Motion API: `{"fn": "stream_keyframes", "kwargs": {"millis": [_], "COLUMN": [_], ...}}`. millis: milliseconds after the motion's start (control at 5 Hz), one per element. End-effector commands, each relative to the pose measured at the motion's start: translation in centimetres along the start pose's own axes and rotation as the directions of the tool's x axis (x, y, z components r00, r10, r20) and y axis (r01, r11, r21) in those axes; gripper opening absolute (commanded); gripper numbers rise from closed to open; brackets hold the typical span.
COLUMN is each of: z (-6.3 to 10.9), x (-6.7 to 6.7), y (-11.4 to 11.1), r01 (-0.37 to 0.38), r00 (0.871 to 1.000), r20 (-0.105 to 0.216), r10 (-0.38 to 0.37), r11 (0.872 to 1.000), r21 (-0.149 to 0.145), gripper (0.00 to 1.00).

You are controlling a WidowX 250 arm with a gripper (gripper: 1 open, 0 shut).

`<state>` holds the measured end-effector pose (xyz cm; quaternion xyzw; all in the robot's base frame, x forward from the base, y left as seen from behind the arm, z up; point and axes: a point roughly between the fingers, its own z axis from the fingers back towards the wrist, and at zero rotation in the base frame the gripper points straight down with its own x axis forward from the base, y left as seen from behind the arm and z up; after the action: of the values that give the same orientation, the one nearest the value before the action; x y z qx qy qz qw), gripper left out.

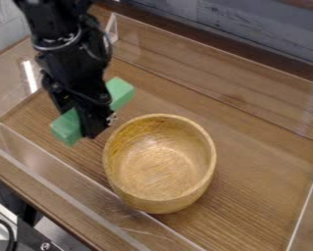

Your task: Remove the green block from inside the brown bowl and put it on the table

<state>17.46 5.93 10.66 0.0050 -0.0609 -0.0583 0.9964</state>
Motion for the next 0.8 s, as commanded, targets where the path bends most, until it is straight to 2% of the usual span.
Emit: {"fn": "stream_keyframes", "kwargs": {"millis": [0,200,600], "z": [0.2,-0.1,-0.9], "x": [0.5,0.6,0.9], "y": [1.2,1.9,2.7], "r01": [-0.011,-0.025,-0.038], "r00": [1.000,0.999,0.999], "r20": [0.026,0.020,0.023], "r10": [0.010,0.024,0.038], "r11": [1.000,0.999,0.999], "r21": [0.019,0.023,0.006], "gripper": [0.00,1.00,1.00]}}
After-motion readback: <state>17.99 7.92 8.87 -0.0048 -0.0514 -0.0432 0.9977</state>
